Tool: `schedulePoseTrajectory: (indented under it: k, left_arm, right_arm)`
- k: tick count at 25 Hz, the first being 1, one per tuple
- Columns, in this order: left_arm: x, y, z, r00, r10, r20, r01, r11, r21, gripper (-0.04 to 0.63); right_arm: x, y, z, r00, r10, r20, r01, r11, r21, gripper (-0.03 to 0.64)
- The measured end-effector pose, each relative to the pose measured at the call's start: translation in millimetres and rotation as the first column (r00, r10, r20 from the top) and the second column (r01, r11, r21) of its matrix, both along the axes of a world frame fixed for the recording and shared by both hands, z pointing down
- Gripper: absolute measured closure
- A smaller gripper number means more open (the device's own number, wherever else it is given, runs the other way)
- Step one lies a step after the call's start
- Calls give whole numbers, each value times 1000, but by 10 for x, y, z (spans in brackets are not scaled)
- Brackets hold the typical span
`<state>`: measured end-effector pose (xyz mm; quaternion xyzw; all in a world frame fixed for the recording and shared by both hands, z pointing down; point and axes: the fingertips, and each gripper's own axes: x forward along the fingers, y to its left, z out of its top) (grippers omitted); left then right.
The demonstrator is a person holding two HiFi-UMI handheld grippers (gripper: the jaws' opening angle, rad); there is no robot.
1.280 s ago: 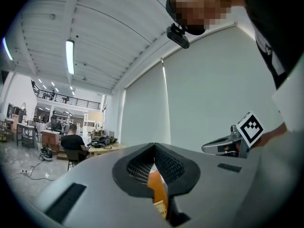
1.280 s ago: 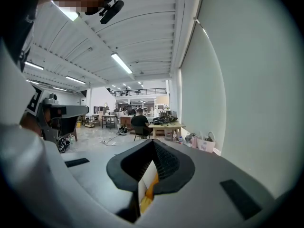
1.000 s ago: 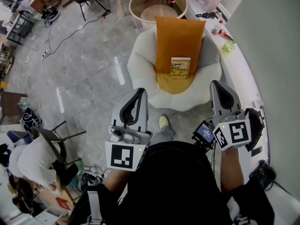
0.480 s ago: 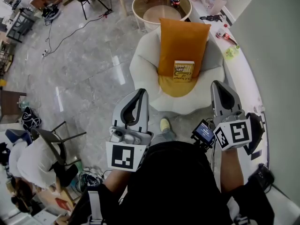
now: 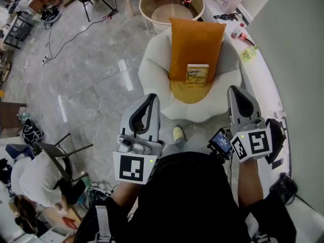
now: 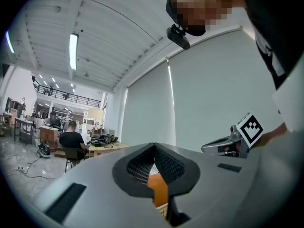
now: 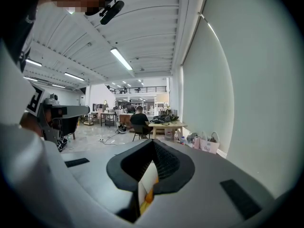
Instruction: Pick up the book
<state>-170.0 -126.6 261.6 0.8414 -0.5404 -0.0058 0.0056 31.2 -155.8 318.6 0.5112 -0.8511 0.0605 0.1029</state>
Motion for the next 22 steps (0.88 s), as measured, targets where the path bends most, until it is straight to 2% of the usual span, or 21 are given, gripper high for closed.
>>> schedulePoseTrajectory:
  k: [8,11,22]
  left_arm:
    - [-34,25,-46,1000,2,0,-2,1000,16,584]
    - [-17,52,-94,1000,15,-23,-14,1000,28,584]
    - [-82,107,-147,1000,-9,-12,9,999,50,584]
  right_arm:
    - [59,77,-83,999,25,-21,-24,999,20,603]
    - [63,104,-145,999,30,-28,-29,999,31,603]
    - [-15,64,-241,999,3,-35,-1,998,60,603]
